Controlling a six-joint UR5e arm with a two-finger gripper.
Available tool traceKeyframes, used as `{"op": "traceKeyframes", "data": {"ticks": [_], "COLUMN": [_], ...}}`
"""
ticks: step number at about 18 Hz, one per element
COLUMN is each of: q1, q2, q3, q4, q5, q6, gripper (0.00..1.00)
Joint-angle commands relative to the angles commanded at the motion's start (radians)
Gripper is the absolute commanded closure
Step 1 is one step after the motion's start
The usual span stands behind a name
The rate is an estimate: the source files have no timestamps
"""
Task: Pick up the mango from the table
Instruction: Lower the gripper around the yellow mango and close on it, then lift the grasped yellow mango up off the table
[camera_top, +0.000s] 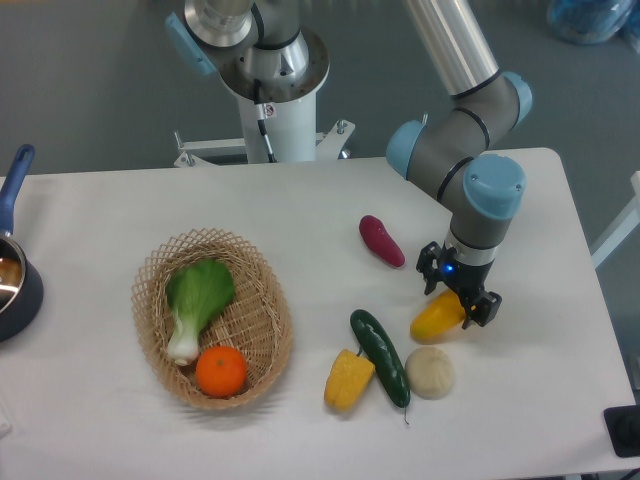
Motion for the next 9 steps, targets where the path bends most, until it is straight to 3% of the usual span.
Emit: {"op": "traceKeyframes", "data": {"ticks": [2, 9], "q1": [0.002, 0.005], "q2": [0.012, 0.067], "q3": [0.011, 0.02], "q4": [-0.002, -0.003], "q5": [-0.002, -0.006], "q6": [-0.011, -0.009], "gripper": [0.67, 0.78]}}
